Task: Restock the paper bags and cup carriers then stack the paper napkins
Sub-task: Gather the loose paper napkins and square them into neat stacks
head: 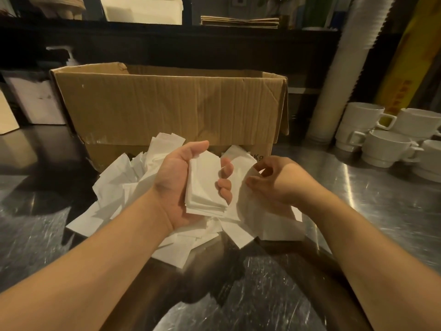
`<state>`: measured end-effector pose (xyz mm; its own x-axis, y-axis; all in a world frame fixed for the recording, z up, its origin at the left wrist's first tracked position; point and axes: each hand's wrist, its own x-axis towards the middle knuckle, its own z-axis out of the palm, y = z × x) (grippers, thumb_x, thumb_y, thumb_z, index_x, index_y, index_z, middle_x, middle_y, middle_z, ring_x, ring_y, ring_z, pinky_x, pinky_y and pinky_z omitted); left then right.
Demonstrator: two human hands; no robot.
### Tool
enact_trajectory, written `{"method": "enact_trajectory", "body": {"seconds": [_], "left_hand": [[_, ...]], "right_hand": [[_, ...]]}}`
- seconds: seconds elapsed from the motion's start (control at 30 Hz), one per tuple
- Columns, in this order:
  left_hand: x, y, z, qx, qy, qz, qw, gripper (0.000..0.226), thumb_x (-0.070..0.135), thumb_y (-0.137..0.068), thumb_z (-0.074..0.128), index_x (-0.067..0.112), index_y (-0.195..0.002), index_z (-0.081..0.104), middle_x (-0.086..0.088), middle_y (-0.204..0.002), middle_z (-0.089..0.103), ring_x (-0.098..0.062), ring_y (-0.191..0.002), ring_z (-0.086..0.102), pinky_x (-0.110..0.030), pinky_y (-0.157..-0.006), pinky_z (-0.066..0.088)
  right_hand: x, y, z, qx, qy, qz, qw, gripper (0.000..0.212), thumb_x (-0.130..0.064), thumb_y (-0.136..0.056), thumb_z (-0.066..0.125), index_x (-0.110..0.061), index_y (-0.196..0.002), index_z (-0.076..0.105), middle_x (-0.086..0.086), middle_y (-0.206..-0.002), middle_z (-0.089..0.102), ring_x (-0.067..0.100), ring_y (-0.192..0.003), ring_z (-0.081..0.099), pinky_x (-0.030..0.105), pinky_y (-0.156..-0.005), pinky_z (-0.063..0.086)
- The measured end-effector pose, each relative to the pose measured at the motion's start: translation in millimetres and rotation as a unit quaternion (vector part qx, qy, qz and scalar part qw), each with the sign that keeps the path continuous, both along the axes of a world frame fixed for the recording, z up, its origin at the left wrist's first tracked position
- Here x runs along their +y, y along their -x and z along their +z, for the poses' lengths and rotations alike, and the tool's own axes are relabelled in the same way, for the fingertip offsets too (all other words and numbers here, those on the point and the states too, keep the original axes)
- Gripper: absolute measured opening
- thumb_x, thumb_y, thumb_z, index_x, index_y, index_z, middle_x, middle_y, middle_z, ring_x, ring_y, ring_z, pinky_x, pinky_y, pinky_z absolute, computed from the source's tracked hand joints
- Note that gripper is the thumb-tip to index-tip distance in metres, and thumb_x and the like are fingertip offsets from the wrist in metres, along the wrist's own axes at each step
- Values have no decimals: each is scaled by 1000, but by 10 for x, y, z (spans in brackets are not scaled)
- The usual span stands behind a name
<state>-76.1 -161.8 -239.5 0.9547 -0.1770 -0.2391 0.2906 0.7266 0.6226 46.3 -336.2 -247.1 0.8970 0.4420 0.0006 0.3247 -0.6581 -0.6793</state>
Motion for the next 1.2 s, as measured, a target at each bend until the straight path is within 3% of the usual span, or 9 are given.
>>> {"method": "enact_trajectory", "body": {"seconds": [0.13,0.33,0.5,0.57,0.73,0.9,1.0,1.1,1.2], "left_hand": [[-16,6,7,6,-17,9,1000,46,41,-83,61,13,-119,55,-6,-95,60,-17,-73,46,-29,-69,39],[-28,8,19,8,-27,14,999,48,40,-82,61,13,-121,57,-6,-97,60,-17,-71,49,-30,-69,40],[-41,11,20,8,-36,14,999,46,40,-81,60,13,-119,57,-6,-96,60,-18,-72,49,-30,-68,41],[-41,13,19,8,-37,17,999,46,40,-81,60,13,-118,57,-6,-96,60,-18,-71,48,-30,-69,40],[-47,18,20,4,-32,14,999,46,39,-80,61,11,-117,56,-5,-95,58,-17,-71,48,-29,-69,39],[-29,6,11,-2,-32,12,999,51,37,-76,66,12,-119,55,-6,-95,59,-18,-71,50,-30,-71,42],[-14,-8,-11,-18,-36,13,999,54,30,-72,72,12,-120,53,-8,-98,59,-19,-73,52,-30,-71,46],[-30,-24,-26,-27,-27,34,999,45,26,-76,68,9,-116,54,-11,-99,59,-21,-73,52,-33,-70,47],[-54,-35,-6,-29,-42,73,996,25,23,-82,62,7,-101,64,-13,-97,62,-26,-76,56,-37,-75,47]], "right_hand": [[-14,28,-8,-41,-43,8,998,16,-37,-96,68,-34,-110,61,-6,-105,67,11,-84,64,22,-62,53],[-6,116,-42,-75,-101,18,992,13,-37,-96,69,-30,-107,63,-5,-103,65,12,-86,62,16,-58,44],[13,78,-46,-94,-35,-1,995,11,-38,-94,72,-32,-98,63,-6,-101,64,14,-86,62,22,-66,50],[1,60,-51,-104,-50,-7,993,9,-35,-95,71,-30,-97,63,-6,-99,65,14,-86,61,23,-65,49],[-56,10,-12,-79,-212,-57,973,13,-26,-100,64,-24,-112,62,-6,-103,64,14,-93,63,28,-74,57],[-52,-12,-46,-54,-144,-42,987,30,-30,-99,65,-21,-128,63,-3,-115,66,18,-96,64,22,-70,51],[-62,21,11,-65,-200,-57,976,28,-25,-101,63,-20,-128,62,-4,-117,66,18,-103,64,26,-76,55],[-109,92,158,39,-344,-58,936,18,-19,-98,66,-18,-116,62,-1,-112,67,20,-103,66,28,-70,59],[-166,221,285,219,-445,14,868,28,-19,-94,65,-13,-122,62,9,-120,64,25,-103,66,25,-62,57]]}}
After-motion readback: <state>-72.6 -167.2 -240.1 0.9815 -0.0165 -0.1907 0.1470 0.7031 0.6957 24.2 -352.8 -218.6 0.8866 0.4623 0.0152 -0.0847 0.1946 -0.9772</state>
